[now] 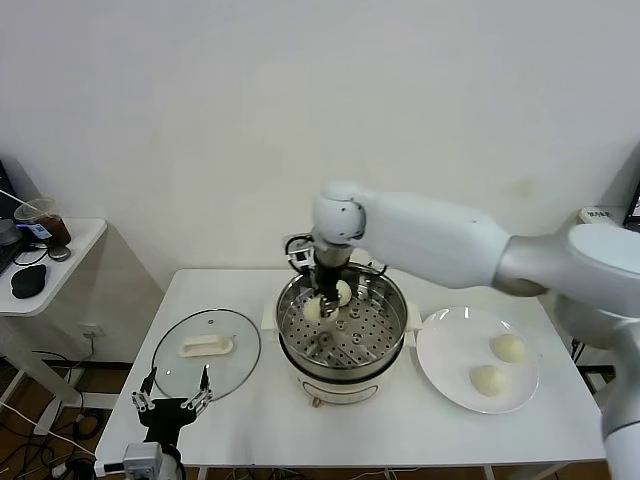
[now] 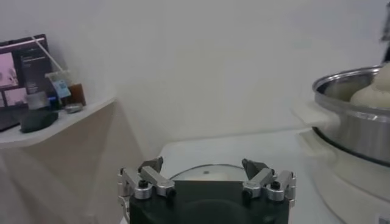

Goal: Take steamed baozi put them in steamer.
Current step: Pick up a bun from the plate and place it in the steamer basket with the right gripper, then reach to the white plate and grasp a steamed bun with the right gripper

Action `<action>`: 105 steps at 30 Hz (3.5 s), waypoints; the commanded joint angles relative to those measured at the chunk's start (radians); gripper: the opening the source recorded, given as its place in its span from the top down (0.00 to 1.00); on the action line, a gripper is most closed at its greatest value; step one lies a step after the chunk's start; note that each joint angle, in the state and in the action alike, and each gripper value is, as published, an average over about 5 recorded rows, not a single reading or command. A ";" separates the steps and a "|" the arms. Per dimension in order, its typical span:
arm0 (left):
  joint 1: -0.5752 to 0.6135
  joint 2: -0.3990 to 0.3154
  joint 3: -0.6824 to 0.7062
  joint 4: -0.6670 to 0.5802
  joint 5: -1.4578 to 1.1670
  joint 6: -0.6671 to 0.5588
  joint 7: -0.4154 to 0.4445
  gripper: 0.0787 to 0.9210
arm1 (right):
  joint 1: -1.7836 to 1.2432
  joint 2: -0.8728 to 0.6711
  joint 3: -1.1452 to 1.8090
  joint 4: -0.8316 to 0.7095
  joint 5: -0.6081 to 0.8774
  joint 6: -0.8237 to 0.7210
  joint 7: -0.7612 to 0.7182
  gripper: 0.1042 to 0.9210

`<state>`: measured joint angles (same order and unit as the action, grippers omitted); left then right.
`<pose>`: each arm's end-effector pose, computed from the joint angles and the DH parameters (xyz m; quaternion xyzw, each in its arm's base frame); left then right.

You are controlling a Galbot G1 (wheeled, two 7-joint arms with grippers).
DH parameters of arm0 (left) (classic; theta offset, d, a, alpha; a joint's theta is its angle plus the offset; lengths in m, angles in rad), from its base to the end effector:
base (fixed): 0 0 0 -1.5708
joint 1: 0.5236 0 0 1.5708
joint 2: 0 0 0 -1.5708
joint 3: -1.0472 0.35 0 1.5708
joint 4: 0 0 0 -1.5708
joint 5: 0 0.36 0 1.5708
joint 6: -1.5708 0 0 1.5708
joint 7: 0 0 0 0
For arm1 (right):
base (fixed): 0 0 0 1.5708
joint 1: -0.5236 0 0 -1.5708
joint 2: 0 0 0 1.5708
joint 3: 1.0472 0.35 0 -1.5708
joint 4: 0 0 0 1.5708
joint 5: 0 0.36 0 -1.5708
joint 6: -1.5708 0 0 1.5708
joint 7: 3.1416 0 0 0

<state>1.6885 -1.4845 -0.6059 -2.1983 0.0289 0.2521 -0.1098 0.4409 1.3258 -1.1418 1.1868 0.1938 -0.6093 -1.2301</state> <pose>0.1513 0.0358 -0.2828 0.0709 -0.9863 -0.0790 0.1264 0.5465 0.2048 -0.0769 0.5779 -0.4670 0.5595 0.3673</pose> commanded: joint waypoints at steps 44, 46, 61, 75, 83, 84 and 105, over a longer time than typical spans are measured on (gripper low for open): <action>-0.024 0.006 -0.041 -0.012 -0.068 0.016 0.019 0.12 | 0.197 -0.707 0.035 0.264 -0.050 0.366 -0.157 0.12; -0.023 0.008 -0.045 -0.010 -0.068 0.014 0.020 0.12 | 0.141 -0.786 0.051 0.313 -0.097 0.369 -0.158 0.12; -0.013 -0.006 -0.053 0.021 -0.055 0.009 0.022 0.12 | -0.626 -0.935 0.566 0.347 -0.414 0.335 -0.100 0.12; -0.014 -0.012 -0.051 0.044 -0.048 0.010 0.027 0.12 | -0.771 -0.879 0.668 0.246 -0.495 0.351 -0.091 0.12; -0.020 -0.010 -0.051 0.065 -0.047 0.010 0.027 0.12 | -0.747 -0.818 0.655 0.210 -0.507 0.338 -0.028 0.12; -0.019 -0.010 -0.051 0.066 -0.047 0.010 0.027 0.12 | -0.744 -0.811 0.652 0.207 -0.507 0.338 -0.027 0.12; -0.019 -0.007 -0.056 0.068 -0.045 0.020 0.027 0.12 | -0.726 -0.716 0.626 0.141 -0.552 0.353 -0.059 0.12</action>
<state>1.6696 -1.4920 -0.6601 -2.1316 -0.0160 0.2703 -0.0829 -0.2760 0.5824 -0.5155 1.3473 -0.3341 -0.2593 -1.2860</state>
